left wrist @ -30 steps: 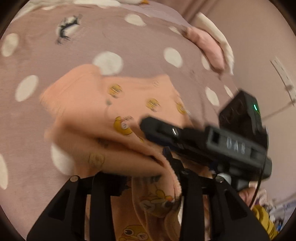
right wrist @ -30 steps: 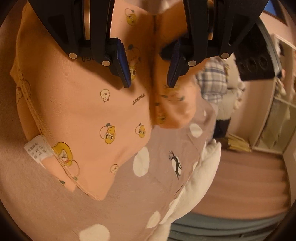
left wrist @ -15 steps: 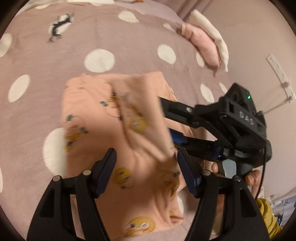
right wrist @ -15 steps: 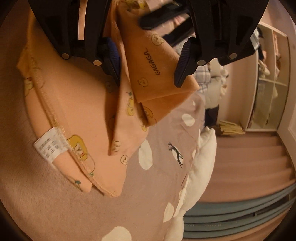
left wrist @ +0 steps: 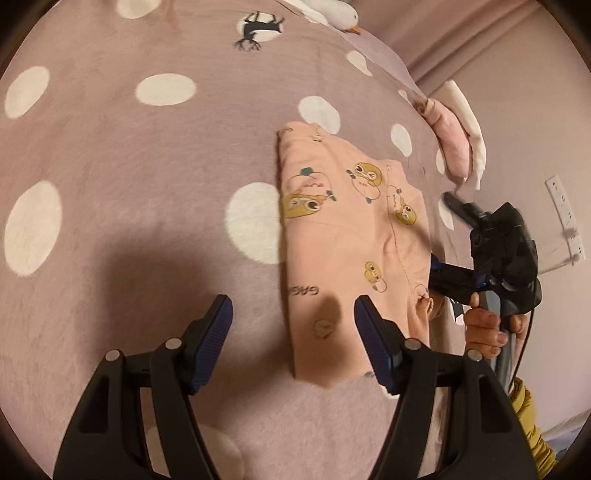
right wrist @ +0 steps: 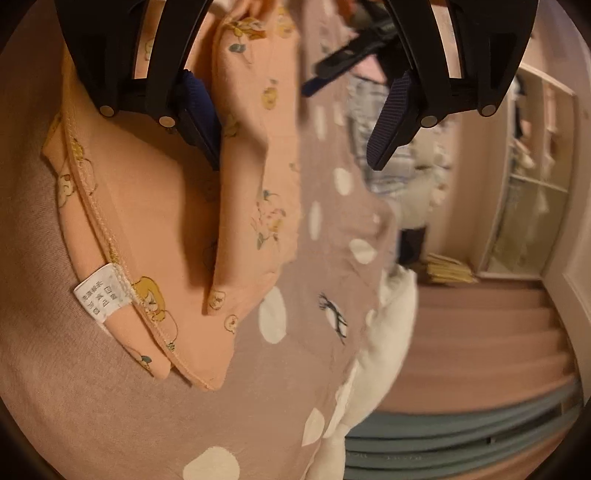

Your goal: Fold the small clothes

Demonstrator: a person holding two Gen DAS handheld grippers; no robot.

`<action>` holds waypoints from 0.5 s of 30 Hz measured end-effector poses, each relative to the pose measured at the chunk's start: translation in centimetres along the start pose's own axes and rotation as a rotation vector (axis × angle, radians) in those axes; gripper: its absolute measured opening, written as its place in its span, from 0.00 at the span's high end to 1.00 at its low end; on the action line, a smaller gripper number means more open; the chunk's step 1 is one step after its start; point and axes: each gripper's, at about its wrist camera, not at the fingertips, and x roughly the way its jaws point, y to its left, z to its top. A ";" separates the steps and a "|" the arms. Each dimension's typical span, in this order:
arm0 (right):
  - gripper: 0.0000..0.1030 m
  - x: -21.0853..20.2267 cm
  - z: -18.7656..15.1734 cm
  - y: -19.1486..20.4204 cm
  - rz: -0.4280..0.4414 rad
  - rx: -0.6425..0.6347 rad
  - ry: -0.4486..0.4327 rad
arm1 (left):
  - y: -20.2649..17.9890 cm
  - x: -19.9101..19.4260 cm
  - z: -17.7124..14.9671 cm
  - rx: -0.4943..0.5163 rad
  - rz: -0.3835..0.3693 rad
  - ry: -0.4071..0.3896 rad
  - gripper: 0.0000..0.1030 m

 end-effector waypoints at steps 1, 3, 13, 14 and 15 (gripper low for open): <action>0.26 0.4 0.1 0.7 -0.066 -0.051 -0.006 | 0.1 -0.1 -0.1 -0.008 -0.001 -0.004 0.34; 0.39 1.4 0.4 1.8 -0.193 -0.145 -0.018 | 0.3 -0.3 -0.3 -0.020 -0.009 -0.007 0.34; 0.92 4.1 2.4 6.4 -0.487 -0.465 -0.009 | 1.7 -0.4 -1.1 -0.064 -0.015 0.003 0.34; 0.92 3.7 2.8 7.4 -0.493 -0.497 -0.022 | 1.7 -0.4 -1.1 -0.065 -0.017 0.003 0.34; 0.92 3.3 3.4 8.2 -0.497 -0.520 -0.038 | 1.7 -0.3 -1.1 -0.065 -0.020 0.002 0.34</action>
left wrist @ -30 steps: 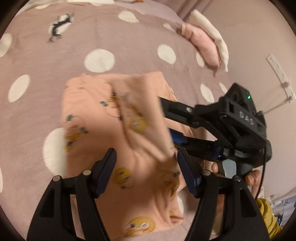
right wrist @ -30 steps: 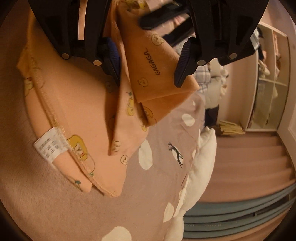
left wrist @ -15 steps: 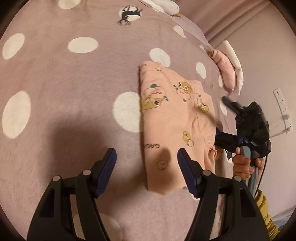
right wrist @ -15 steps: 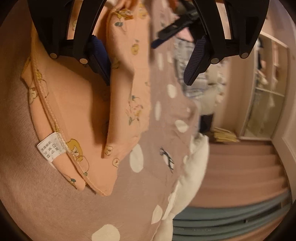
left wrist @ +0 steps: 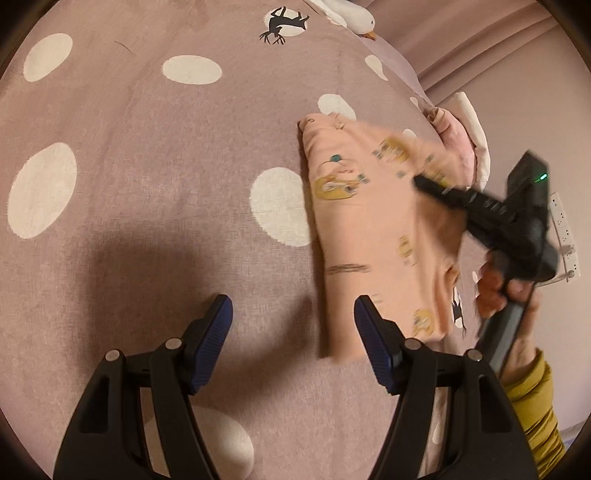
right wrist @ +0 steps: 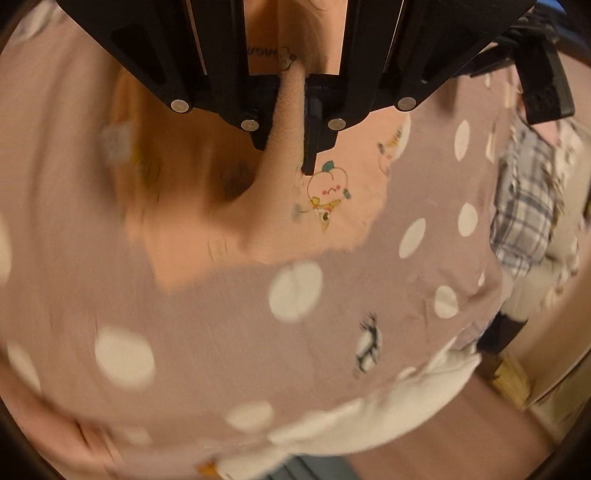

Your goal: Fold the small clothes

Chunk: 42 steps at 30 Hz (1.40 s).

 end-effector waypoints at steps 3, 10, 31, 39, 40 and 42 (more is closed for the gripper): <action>0.92 -0.9 1.1 -0.4 -0.051 -0.030 -0.026 | -0.1 0.5 0.2 -0.002 -0.002 0.006 0.34; 0.90 1.9 0.3 -4.0 -0.174 0.008 0.043 | -1.1 1.0 0.8 0.010 -0.006 0.009 0.34; 0.87 -6.6 -7.4 -2.6 -0.111 -0.130 -0.119 | -9.6 2.5 0.8 0.248 0.028 -0.104 0.68; 0.98 -5.8 -10.6 -2.3 -0.041 -0.124 -0.032 | -10.3 5.4 -0.9 0.321 0.102 -0.051 0.68; 0.98 -5.7 -11.0 -2.2 -0.038 -0.126 -0.017 | -10.2 5.7 -1.0 0.330 0.110 -0.045 0.68; 0.98 -5.2 -11.4 -2.6 -0.066 -0.123 0.011 | -10.1 6.6 -1.4 0.345 0.124 -0.023 0.68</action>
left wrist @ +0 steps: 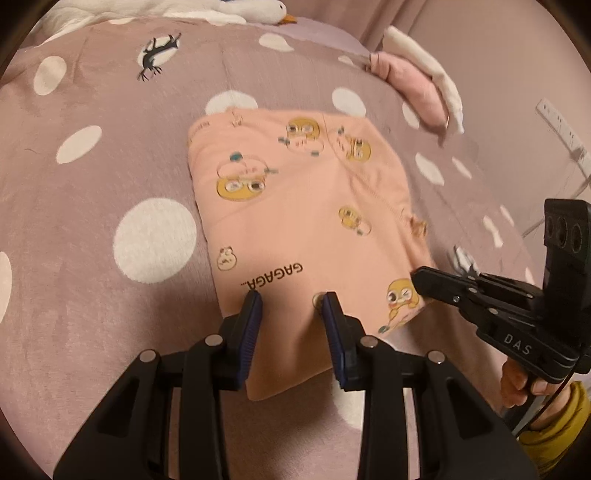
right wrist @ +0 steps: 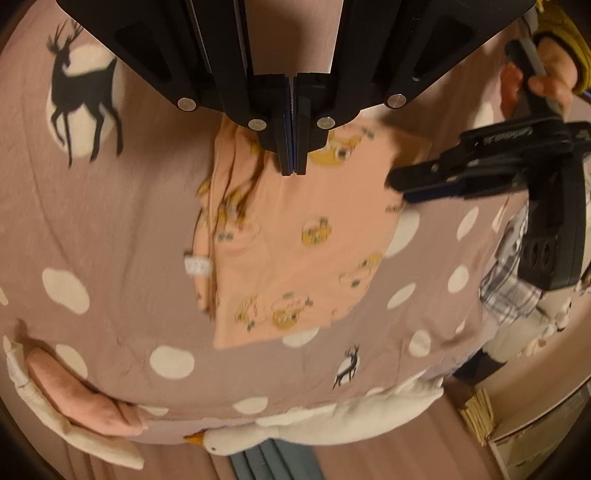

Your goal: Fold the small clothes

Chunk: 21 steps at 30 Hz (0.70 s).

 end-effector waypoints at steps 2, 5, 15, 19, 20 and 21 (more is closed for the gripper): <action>0.98 1.0 -0.5 -0.6 -0.005 0.024 0.037 | -0.1 0.5 -0.4 0.015 0.007 0.008 0.68; 0.98 0.9 -0.8 -1.1 0.015 0.060 0.034 | -0.1 0.2 -0.6 0.020 0.011 0.006 0.68; 0.98 0.5 -1.0 -0.2 0.059 0.058 0.039 | 1.0 -0.9 -2.6 -0.033 -0.017 0.005 0.68; 0.98 1.1 -1.4 -0.5 0.058 0.085 0.046 | 0.9 -0.9 -2.7 -0.038 0.004 0.012 0.68; 0.98 0.9 -1.4 -0.4 0.060 0.087 0.044 | 0.9 -1.0 -2.8 -0.040 0.012 0.012 0.68; 0.98 0.7 -1.4 -0.4 0.062 0.086 0.041 | 0.9 -1.1 -2.9 -0.044 0.022 0.013 0.68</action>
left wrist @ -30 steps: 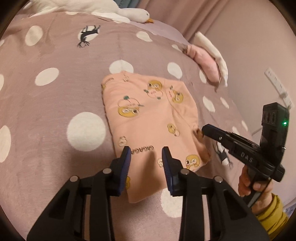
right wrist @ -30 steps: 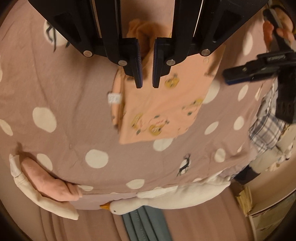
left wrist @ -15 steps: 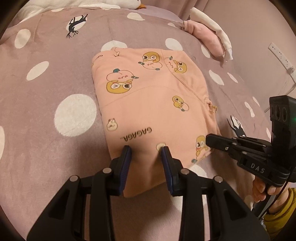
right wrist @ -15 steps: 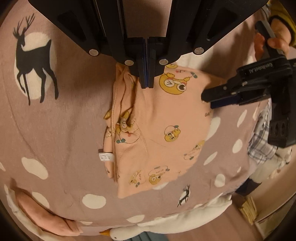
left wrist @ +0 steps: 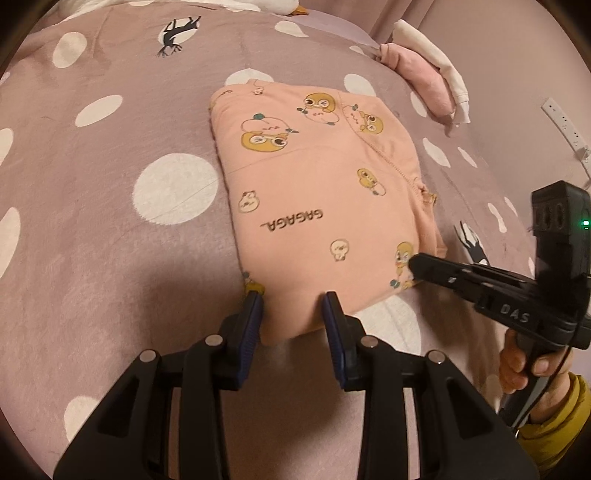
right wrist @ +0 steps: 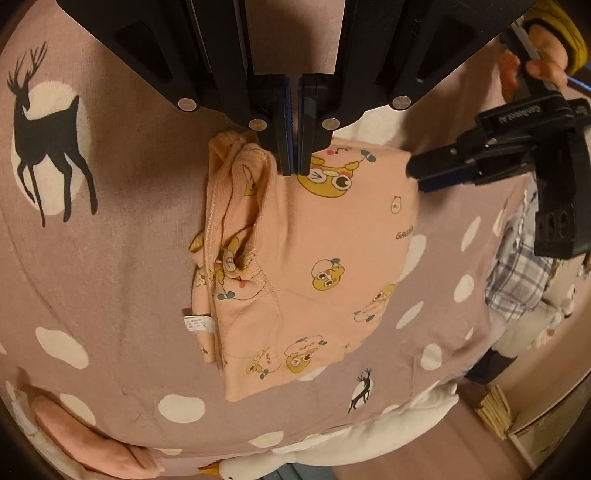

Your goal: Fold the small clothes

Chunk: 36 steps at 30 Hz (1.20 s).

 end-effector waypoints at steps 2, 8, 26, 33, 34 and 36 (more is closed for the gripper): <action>0.98 -0.5 -0.3 0.1 0.002 -0.003 0.001 | 0.1 -0.3 -0.3 -0.017 0.016 0.000 0.68; 0.98 -2.2 -1.1 0.9 0.033 0.004 -0.025 | -0.3 -1.7 -1.2 -0.032 0.055 -0.014 0.66; 0.74 -6.5 -3.3 5.2 0.102 -0.025 -0.074 | -2.1 -8.0 -4.0 -0.014 0.134 -0.115 0.42; 0.55 -7.6 -4.3 5.7 0.109 0.003 -0.087 | -2.4 -9.7 -5.3 -0.026 0.153 -0.134 0.34; 0.54 -7.8 -4.5 5.7 0.115 0.010 -0.090 | -2.4 -9.9 -5.5 -0.029 0.154 -0.134 0.30; 0.53 -8.2 -4.9 5.8 0.124 0.019 -0.094 | -2.5 -10.3 -5.9 -0.038 0.157 -0.139 0.26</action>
